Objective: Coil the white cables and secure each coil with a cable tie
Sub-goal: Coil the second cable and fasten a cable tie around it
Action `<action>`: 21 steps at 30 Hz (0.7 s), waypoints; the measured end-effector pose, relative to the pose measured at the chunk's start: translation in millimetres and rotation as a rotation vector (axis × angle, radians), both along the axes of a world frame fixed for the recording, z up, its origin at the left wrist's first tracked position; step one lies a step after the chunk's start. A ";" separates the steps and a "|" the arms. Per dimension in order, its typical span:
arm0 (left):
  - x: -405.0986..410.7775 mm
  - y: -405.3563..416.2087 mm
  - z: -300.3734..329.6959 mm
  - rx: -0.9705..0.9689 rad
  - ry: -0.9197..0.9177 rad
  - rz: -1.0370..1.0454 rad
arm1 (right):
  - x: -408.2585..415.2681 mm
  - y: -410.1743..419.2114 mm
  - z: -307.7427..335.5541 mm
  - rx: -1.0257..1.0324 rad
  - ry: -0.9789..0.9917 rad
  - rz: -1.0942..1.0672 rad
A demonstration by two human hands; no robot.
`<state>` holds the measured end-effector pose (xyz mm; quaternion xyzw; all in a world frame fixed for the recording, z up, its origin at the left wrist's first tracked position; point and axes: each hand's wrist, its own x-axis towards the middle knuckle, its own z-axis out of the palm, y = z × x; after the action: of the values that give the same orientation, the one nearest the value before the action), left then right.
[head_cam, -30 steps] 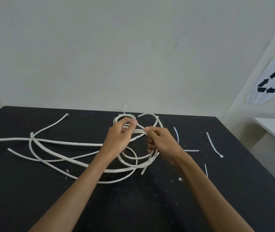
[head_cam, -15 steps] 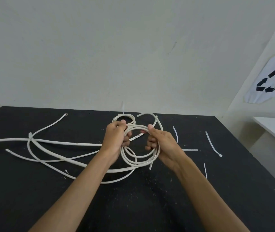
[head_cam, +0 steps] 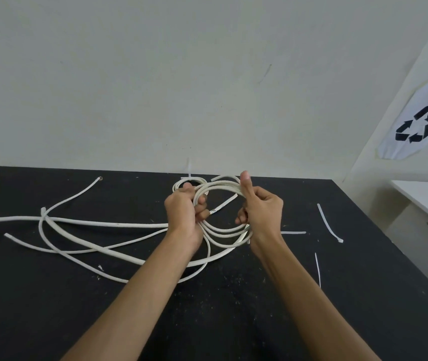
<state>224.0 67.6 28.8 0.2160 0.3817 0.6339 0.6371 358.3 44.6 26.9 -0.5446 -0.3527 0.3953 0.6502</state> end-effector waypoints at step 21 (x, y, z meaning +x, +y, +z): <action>-31.0 -2.7 -2.0 0.059 0.485 -0.514 | 25.1 4.2 -3.6 0.030 0.020 0.054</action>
<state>193.0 65.0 26.9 0.4676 0.4367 0.3939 0.6600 383.4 48.8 23.3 -0.5210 -0.3668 0.4128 0.6509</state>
